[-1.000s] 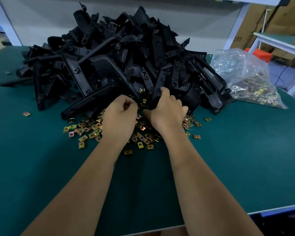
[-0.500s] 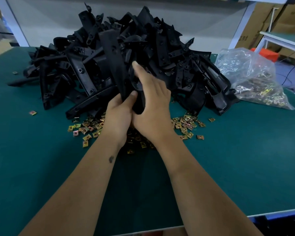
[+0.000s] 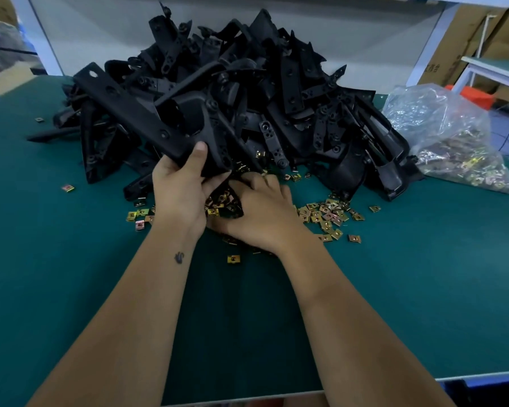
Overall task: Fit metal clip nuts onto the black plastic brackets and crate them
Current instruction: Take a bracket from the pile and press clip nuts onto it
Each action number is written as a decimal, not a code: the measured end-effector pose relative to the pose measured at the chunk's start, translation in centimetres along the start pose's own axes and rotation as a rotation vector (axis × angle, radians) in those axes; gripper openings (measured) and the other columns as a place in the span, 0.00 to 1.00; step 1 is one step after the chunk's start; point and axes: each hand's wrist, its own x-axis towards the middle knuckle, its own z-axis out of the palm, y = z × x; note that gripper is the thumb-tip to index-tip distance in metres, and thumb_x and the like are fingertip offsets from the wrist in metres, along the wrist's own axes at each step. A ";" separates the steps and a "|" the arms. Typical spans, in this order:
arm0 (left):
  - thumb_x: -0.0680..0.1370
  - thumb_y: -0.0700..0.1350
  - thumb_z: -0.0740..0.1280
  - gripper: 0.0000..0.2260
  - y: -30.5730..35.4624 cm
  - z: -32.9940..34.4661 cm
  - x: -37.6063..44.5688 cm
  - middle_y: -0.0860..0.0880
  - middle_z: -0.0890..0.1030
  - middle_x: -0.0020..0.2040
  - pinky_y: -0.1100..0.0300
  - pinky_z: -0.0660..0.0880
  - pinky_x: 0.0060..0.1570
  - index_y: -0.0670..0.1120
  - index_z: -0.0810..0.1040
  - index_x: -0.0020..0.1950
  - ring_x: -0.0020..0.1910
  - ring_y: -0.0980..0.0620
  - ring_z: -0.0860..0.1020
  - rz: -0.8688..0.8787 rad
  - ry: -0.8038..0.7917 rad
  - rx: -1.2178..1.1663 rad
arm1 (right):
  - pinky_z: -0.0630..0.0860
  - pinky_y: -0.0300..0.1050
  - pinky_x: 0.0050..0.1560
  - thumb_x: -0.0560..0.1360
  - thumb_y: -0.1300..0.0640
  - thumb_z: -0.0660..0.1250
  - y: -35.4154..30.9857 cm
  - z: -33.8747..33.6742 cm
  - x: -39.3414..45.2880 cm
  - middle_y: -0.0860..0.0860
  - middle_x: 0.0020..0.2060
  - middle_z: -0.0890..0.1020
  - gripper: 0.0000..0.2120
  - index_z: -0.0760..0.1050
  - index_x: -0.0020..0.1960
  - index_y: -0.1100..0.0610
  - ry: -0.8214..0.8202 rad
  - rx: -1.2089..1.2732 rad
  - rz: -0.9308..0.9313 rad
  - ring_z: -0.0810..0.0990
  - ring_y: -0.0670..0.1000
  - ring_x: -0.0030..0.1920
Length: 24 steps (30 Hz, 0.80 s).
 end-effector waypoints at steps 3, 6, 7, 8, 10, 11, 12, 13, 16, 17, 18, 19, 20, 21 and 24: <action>0.81 0.38 0.66 0.03 -0.4 0.0 0.0 0.45 0.84 0.52 0.55 0.82 0.46 0.42 0.79 0.52 0.51 0.46 0.84 -0.018 -0.039 0.028 | 0.59 0.51 0.66 0.72 0.33 0.66 0.5 0.0 0.2 0.49 0.67 0.70 0.32 0.70 0.71 0.48 0.042 0.055 0.008 0.62 0.53 0.67; 0.80 0.37 0.66 0.03 -0.6 0.1 -0.1 0.45 0.85 0.51 0.56 0.81 0.45 0.43 0.79 0.52 0.49 0.47 0.85 -0.045 -0.093 0.042 | 0.67 0.52 0.62 0.72 0.40 0.70 0.5 -0.3 0.2 0.50 0.60 0.75 0.25 0.76 0.65 0.50 0.099 0.108 -0.020 0.67 0.55 0.62; 0.80 0.36 0.66 0.04 -0.6 0.1 0.0 0.45 0.85 0.50 0.57 0.81 0.45 0.43 0.79 0.51 0.49 0.47 0.85 -0.056 -0.108 0.040 | 0.68 0.53 0.61 0.72 0.42 0.72 0.4 -0.4 0.2 0.51 0.58 0.76 0.23 0.78 0.63 0.51 0.104 0.127 -0.029 0.69 0.55 0.61; 0.80 0.36 0.66 0.04 -0.7 0.1 0.0 0.45 0.85 0.50 0.57 0.81 0.44 0.43 0.79 0.51 0.48 0.47 0.85 -0.067 -0.118 0.033 | 0.70 0.54 0.59 0.73 0.44 0.72 0.3 -0.4 0.1 0.52 0.57 0.77 0.20 0.79 0.60 0.53 0.110 0.147 -0.034 0.70 0.56 0.60; 0.79 0.35 0.67 0.04 -0.7 0.0 0.0 0.45 0.85 0.51 0.57 0.81 0.44 0.43 0.78 0.52 0.50 0.46 0.84 -0.087 -0.132 0.014 | 0.71 0.54 0.57 0.73 0.48 0.73 0.4 -0.6 0.1 0.53 0.53 0.79 0.15 0.81 0.56 0.54 0.135 0.164 -0.045 0.72 0.56 0.58; 0.79 0.35 0.66 0.06 -0.8 0.0 0.0 0.44 0.84 0.53 0.56 0.81 0.44 0.44 0.78 0.54 0.52 0.45 0.83 -0.093 -0.138 0.001 | 0.71 0.53 0.57 0.74 0.50 0.73 0.5 -0.6 0.2 0.54 0.53 0.79 0.13 0.81 0.55 0.55 0.145 0.157 -0.047 0.72 0.56 0.58; 0.79 0.34 0.66 0.09 -0.8 0.0 0.0 0.45 0.83 0.55 0.55 0.81 0.44 0.46 0.77 0.56 0.55 0.45 0.83 -0.100 -0.141 -0.021 | 0.71 0.53 0.56 0.74 0.52 0.72 0.7 -0.7 0.2 0.54 0.52 0.80 0.11 0.82 0.54 0.56 0.152 0.148 -0.042 0.72 0.56 0.57; 0.79 0.34 0.66 0.12 -0.8 0.0 0.0 0.47 0.83 0.57 0.54 0.81 0.44 0.49 0.76 0.58 0.56 0.45 0.82 -0.105 -0.142 -0.045 | 0.72 0.52 0.56 0.75 0.53 0.71 0.8 -0.7 0.3 0.54 0.52 0.80 0.10 0.82 0.54 0.57 0.160 0.141 -0.035 0.73 0.56 0.57; 0.78 0.33 0.64 0.17 -0.7 -0.1 0.1 0.51 0.85 0.54 0.51 0.81 0.47 0.55 0.77 0.58 0.54 0.46 0.82 -0.102 -0.160 -0.085 | 0.74 0.52 0.53 0.75 0.57 0.68 1.1 -0.7 0.4 0.55 0.50 0.80 0.08 0.81 0.51 0.59 0.190 0.116 -0.014 0.76 0.56 0.53; 0.78 0.33 0.64 0.18 -0.7 -0.1 0.1 0.51 0.85 0.54 0.51 0.81 0.47 0.56 0.77 0.58 0.53 0.47 0.83 -0.104 -0.170 -0.092 | 0.75 0.52 0.52 0.75 0.58 0.68 1.2 -0.7 0.4 0.55 0.49 0.81 0.07 0.80 0.51 0.59 0.200 0.123 -0.008 0.77 0.57 0.52; 0.78 0.33 0.64 0.18 -0.7 -0.2 0.1 0.51 0.85 0.53 0.52 0.81 0.46 0.56 0.77 0.58 0.52 0.47 0.83 -0.111 -0.179 -0.103 | 0.75 0.52 0.51 0.75 0.59 0.68 1.2 -0.7 0.4 0.55 0.48 0.82 0.07 0.80 0.51 0.60 0.217 0.149 0.001 0.78 0.56 0.51; 0.78 0.32 0.63 0.18 -0.7 -0.1 0.1 0.50 0.85 0.54 0.53 0.81 0.44 0.55 0.77 0.58 0.52 0.47 0.83 -0.122 -0.187 -0.117 | 0.76 0.51 0.50 0.75 0.59 0.68 1.1 -0.7 0.4 0.54 0.47 0.83 0.06 0.81 0.50 0.59 0.248 0.202 0.018 0.79 0.55 0.50; 0.78 0.32 0.63 0.19 -0.7 -0.1 0.0 0.49 0.85 0.54 0.53 0.80 0.44 0.55 0.77 0.58 0.52 0.47 0.83 -0.134 -0.195 -0.131 | 0.77 0.49 0.49 0.75 0.60 0.68 1.1 -0.8 0.4 0.52 0.46 0.83 0.05 0.81 0.50 0.58 0.294 0.292 0.048 0.80 0.53 0.48; 0.78 0.32 0.62 0.19 -0.7 -0.1 0.0 0.48 0.85 0.54 0.53 0.80 0.44 0.55 0.77 0.58 0.52 0.47 0.83 -0.145 -0.203 -0.146 | 0.77 0.47 0.48 0.75 0.61 0.69 1.0 -1.0 0.4 0.50 0.44 0.83 0.04 0.81 0.49 0.57 0.343 0.420 0.090 0.81 0.51 0.46; 0.78 0.31 0.61 0.17 -0.7 0.1 -0.1 0.48 0.85 0.52 0.54 0.80 0.43 0.53 0.76 0.56 0.51 0.48 0.84 -0.161 -0.249 -0.184 | 0.79 0.40 0.46 0.76 0.65 0.69 1.1 -1.7 0.5 0.49 0.42 0.83 0.07 0.81 0.49 0.55 0.404 0.943 0.202 0.82 0.47 0.42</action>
